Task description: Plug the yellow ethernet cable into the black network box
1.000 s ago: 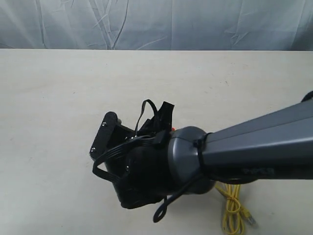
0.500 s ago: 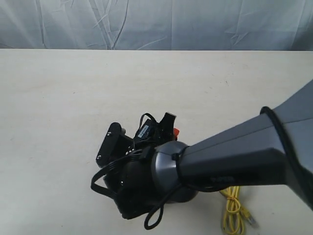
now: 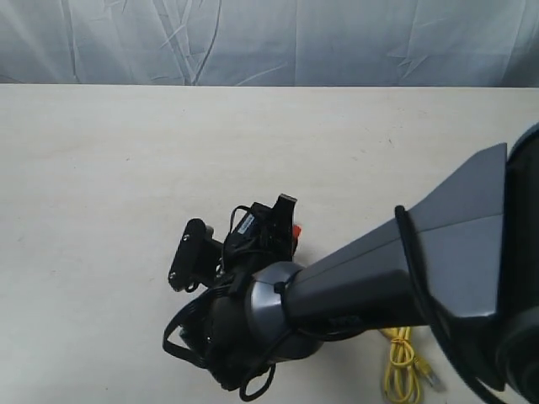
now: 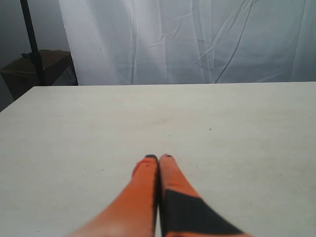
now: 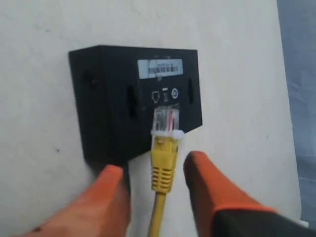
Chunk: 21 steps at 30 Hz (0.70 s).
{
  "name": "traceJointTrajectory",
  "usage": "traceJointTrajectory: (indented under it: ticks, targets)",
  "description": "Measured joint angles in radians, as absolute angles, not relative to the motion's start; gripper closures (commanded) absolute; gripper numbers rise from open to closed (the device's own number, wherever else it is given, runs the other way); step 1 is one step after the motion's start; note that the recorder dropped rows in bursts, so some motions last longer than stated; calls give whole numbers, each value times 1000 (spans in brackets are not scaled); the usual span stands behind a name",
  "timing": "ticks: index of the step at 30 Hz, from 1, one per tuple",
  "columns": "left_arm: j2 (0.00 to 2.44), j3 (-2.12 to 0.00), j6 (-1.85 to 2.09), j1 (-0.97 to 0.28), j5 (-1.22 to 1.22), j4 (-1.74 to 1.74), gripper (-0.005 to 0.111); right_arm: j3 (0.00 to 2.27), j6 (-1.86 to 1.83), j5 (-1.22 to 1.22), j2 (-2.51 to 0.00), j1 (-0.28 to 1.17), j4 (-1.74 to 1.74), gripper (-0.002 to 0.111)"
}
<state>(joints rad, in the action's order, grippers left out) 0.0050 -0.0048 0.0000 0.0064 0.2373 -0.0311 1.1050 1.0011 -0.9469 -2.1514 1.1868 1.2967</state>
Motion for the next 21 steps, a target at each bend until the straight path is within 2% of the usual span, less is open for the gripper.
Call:
traceJointTrajectory:
  ticks: [1,2,8,13,21]
  targets:
    - [5,-5,0,6,237,-31,107,1105,1005,-947,-2156,1187,1297,105]
    - [5,-5,0,6,237,-31,107,1105,1007,-952,-2156,1187,1298,108]
    - [5,-5,0,6,237,-31,107,1105,991,-999,-2132,1187,1271,109]
    - [5,-5,0,6,237,-31,107,1105,860,-896,-2028,1176,1161,109]
    - [5,-5,0,6,237,-31,107,1105,354,-653,-1843,982,690,109]
